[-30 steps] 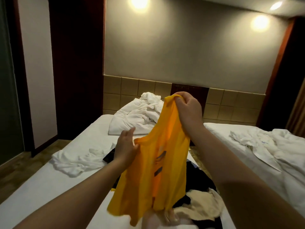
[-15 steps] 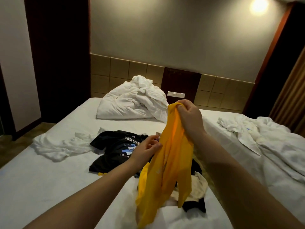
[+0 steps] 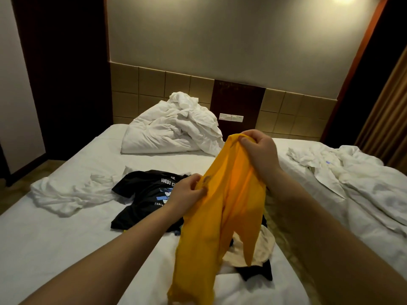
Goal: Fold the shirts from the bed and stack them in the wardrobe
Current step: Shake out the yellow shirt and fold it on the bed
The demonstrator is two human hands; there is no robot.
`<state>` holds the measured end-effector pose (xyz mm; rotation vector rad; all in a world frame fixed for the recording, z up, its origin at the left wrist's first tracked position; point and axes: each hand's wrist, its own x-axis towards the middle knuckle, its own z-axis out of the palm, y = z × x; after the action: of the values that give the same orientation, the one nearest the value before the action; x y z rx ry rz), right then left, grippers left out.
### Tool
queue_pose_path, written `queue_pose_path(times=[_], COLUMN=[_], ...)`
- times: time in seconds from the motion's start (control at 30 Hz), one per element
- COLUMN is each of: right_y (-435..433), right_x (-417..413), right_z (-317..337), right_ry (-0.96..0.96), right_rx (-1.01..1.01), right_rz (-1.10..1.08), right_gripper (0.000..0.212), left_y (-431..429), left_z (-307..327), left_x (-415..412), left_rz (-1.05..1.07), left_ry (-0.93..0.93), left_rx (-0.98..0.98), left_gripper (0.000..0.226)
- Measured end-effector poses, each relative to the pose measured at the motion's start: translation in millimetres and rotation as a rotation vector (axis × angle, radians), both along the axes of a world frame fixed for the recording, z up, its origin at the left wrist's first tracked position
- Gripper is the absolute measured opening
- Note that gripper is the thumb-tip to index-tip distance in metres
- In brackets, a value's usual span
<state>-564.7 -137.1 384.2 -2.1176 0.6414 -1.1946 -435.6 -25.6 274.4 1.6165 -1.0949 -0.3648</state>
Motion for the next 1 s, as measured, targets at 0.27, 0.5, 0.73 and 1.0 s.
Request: queue_pose_path(times=[0.27, 0.5, 0.73, 1.0], right_y=[-18, -23, -32, -17], right_x=[-7, -25, -41, -44], right_z=[12, 12, 30, 77], right_ry=[-0.102, -0.051, 0.016, 0.073], right_rx=[0.04, 0.133, 0.273, 0.238], right_rz=[-0.129, -0.114, -0.089, 0.163], right_gripper=[0.031, 0.033, 0.04, 0.026], left_y=[34, 66, 107, 123], left_z=[-21, 12, 92, 150], left_x=[30, 36, 43, 43], left_rz=[0.014, 0.005, -0.124, 0.363], left_ry=[0.094, 0.318, 0.114, -0.336], left_rx=[0.084, 0.009, 0.105, -0.066], left_gripper=[0.018, 0.027, 0.039, 0.006])
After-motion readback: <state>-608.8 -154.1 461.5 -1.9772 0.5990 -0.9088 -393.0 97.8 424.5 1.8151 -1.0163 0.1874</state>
